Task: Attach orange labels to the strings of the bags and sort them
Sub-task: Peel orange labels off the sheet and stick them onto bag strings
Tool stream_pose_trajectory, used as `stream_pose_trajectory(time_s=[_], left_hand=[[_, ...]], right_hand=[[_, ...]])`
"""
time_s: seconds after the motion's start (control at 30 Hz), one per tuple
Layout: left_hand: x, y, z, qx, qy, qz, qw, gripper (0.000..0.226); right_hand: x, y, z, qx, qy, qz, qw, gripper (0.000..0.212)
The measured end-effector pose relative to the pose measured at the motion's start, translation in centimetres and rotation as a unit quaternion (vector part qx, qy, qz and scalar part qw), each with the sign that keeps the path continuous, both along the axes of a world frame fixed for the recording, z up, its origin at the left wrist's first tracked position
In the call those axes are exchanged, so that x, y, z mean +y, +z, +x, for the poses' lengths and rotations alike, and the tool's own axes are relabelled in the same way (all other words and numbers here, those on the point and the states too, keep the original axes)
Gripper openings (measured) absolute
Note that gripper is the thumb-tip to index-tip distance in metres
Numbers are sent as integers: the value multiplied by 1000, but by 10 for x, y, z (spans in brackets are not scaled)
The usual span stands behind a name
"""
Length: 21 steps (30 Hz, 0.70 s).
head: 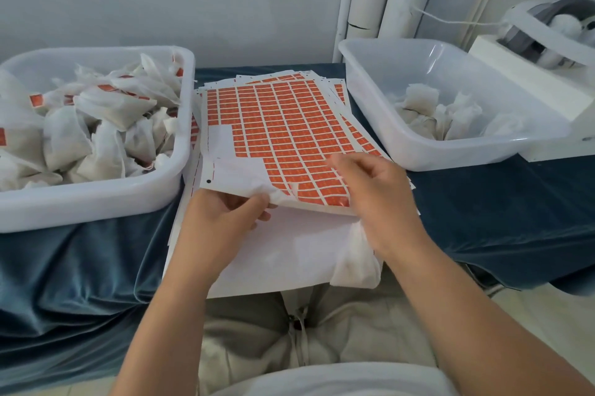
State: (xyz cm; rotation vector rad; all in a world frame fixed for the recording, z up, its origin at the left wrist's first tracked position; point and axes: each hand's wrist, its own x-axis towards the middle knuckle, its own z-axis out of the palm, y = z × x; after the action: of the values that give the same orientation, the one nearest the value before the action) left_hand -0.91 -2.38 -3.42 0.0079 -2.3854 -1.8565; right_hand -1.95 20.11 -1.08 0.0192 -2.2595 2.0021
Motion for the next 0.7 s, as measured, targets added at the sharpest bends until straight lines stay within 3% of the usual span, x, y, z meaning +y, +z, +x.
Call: stream_pose_trajectory(time_s=[0.03, 0.1, 0.2, 0.27, 0.37, 0.53, 0.63, 0.7], left_hand=[[-1, 1, -1, -5, 8, 16, 1000, 20], [-2, 2, -3, -15, 18, 35, 999, 22], [-1, 3, -1, -13, 9, 21, 1000, 21], [0, 4, 2, 4, -9, -2, 1000, 20], [3, 5, 5, 29, -30, -33, 999, 22], [3, 6, 6, 9, -15, -56, 998, 19], [3, 7, 4, 0, 5, -9, 1000, 21], [2, 13, 3, -34, 26, 2, 999, 12]], right_hand=[[2, 4, -1, -27, -13, -52, 998, 12], [5, 8, 0, -35, -2, -39, 999, 17], [-5, 6, 8, 25, 57, 143, 988, 35], [-14, -1, 10, 64, 46, 242, 967, 41], [-21, -8, 9, 89, 33, 315, 944, 31], [-7, -5, 2, 34, 26, 231, 972, 11], [2, 4, -1, -40, -19, 45, 998, 7], [7, 13, -1, -86, -45, -76, 992, 13]])
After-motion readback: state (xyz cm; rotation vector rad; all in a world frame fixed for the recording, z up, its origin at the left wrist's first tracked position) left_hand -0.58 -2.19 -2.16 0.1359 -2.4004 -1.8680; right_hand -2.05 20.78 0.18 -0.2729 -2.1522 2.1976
